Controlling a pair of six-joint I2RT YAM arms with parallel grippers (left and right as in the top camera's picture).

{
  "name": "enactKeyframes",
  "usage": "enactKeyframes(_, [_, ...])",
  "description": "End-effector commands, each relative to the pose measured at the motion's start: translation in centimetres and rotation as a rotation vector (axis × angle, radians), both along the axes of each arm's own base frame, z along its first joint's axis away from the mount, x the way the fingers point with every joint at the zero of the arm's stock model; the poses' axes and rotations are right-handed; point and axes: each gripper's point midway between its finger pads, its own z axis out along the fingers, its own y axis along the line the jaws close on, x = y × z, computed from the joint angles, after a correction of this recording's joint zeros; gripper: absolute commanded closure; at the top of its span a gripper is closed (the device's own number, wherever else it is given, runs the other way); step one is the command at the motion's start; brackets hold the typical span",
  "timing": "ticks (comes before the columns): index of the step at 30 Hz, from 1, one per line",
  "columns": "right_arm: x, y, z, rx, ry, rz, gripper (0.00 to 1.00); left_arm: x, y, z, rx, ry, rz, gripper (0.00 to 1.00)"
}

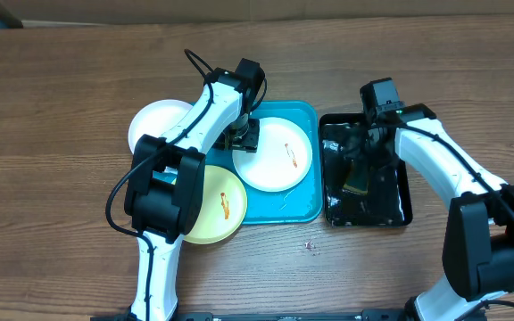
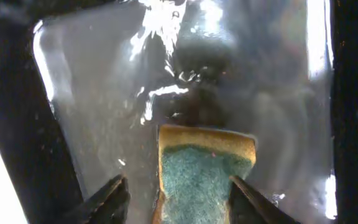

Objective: Clean dirty plates on tray and stack at the side
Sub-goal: 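Grasp the green sponge with the right gripper and lift it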

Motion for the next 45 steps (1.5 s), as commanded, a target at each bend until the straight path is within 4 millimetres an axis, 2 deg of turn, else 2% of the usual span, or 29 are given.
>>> enactKeyframes(1, [-0.6,-0.5,-1.5,-0.013,-0.004,-0.003,0.62,-0.3,0.0,-0.5,0.000,0.014,-0.007,0.39])
enactKeyframes(4, [-1.1,-0.6,-3.1,-0.007,-0.016,-0.019,0.93,-0.3,0.0,-0.5,0.000,0.016,-0.007,0.38])
enactKeyframes(6, [-1.0,-0.5,-3.8,0.005,-0.041,-0.035,0.96,-0.3,0.0,-0.5,0.000,0.016,-0.007,0.38])
enactKeyframes(7, [-0.7,-0.4,-3.9,0.011,-0.058,-0.034,0.93,-0.3,0.0,-0.5,0.000,0.016,-0.007,0.38])
enactKeyframes(9, [0.0,-0.1,-3.4,0.025,-0.080,-0.028,0.62,-0.3,0.0,-0.5,0.001,0.015,-0.008,0.37])
enactKeyframes(11, [0.5,0.8,-2.0,0.063,-0.080,0.007,0.48,-0.3,0.0,-0.5,0.001,0.016,-0.007,0.36])
enactKeyframes(14, [1.0,1.2,0.8,0.073,-0.066,0.016,0.42,-0.3,0.0,-0.5,0.000,0.015,-0.007,0.35])
enactKeyframes(17, [0.2,1.0,2.0,0.063,-0.015,0.014,0.40,-0.3,0.0,-0.5,0.000,0.014,-0.007,0.35])
enactKeyframes(21, [-2.7,0.4,0.4,0.044,0.103,-0.021,0.39,-0.2,0.0,-0.6,-0.001,0.013,-0.007,0.35])
enactKeyframes(27, [-5.0,-0.3,-2.7,0.030,0.150,-0.067,0.40,0.0,-0.1,-0.6,-0.005,0.005,-0.007,0.35])
enactKeyframes(31, [-4.8,-0.2,-4.2,0.045,0.112,-0.094,0.47,0.0,-0.1,-0.6,-0.005,0.005,-0.007,0.35])
enactKeyframes(32, [-4.6,-0.2,-4.3,0.048,0.098,-0.094,0.53,0.0,-0.1,-0.6,-0.005,0.005,-0.007,0.35])
enactKeyframes(34, [-4.0,0.0,-4.2,0.054,0.075,-0.093,0.89,0.0,-0.1,-0.6,-0.004,0.005,-0.008,0.33])
enactKeyframes(35, [-3.8,0.0,-4.0,0.057,0.067,-0.093,0.96,0.0,-0.1,-0.6,-0.004,0.005,-0.008,0.31])
enactKeyframes(37, [-3.1,0.1,-3.3,0.060,0.050,-0.088,0.96,0.0,-0.1,-0.6,-0.004,0.004,-0.008,0.31])
enactKeyframes(39, [-2.8,0.2,-2.2,0.050,0.050,-0.043,0.96,0.0,-0.1,-0.6,-0.004,0.004,-0.007,0.36])
enactKeyframes(44, [-2.2,-1.2,0.4,-0.042,0.051,-0.046,0.96,0.2,-0.2,-0.6,-0.008,-0.005,-0.008,0.68])
enactKeyframes(45, [-2.0,-1.6,0.9,-0.073,0.047,-0.033,0.96,0.3,-0.2,-0.6,-0.009,-0.007,-0.008,0.80])
